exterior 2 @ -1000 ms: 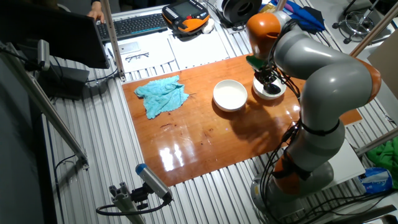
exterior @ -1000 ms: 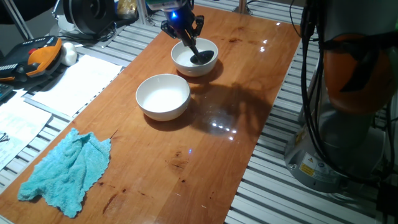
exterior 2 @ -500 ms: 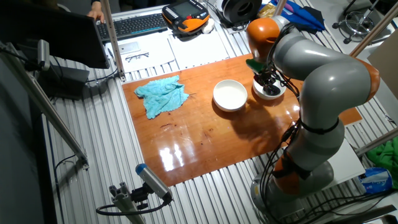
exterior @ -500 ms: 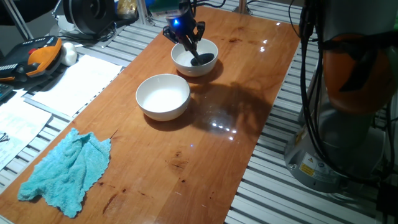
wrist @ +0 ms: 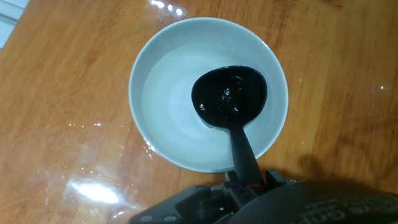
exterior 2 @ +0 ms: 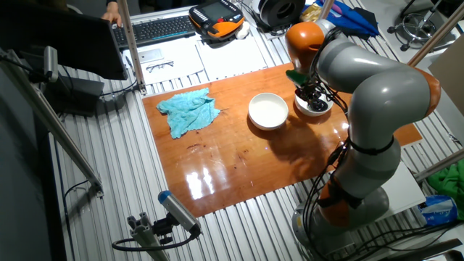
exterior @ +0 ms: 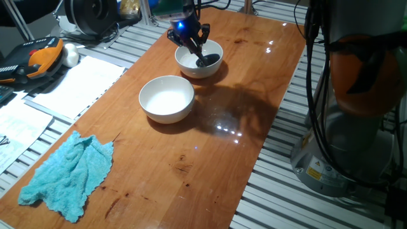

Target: Scoop water with a large spoon from one bowl to another

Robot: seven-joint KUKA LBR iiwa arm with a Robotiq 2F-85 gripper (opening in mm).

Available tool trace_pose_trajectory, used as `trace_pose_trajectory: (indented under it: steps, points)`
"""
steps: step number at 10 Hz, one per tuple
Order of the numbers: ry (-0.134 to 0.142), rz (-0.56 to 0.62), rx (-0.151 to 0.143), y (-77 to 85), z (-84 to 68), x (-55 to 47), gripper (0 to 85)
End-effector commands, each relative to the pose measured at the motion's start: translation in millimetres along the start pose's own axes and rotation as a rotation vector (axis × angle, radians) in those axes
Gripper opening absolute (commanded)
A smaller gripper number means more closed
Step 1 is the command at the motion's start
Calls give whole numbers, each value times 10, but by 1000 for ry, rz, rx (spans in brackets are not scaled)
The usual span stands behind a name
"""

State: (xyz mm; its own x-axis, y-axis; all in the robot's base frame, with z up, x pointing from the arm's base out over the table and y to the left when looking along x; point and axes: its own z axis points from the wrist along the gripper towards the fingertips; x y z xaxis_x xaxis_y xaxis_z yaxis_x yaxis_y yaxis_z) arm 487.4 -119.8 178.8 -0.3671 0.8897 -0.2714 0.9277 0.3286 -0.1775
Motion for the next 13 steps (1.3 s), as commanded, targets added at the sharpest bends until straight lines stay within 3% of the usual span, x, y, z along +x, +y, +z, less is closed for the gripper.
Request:
trace_pose_trajectory:
  steps: [1,2,4,5,8,10,11,12,13]
  points:
    - [-1,3,-2,8,4,7,0]
    - [0,10,-6,20,10,17,0]
    - [26,33,-52,23,12,20,0]
    - [29,33,-57,17,6,17,0]
    - [20,13,-35,-26,-57,9,0]
    - [16,10,-35,-52,-111,16,0]
    - [42,29,-82,-63,-129,15,0]
    - [49,44,-120,-62,-143,15,0]
    - [53,55,-132,-55,-170,14,0]
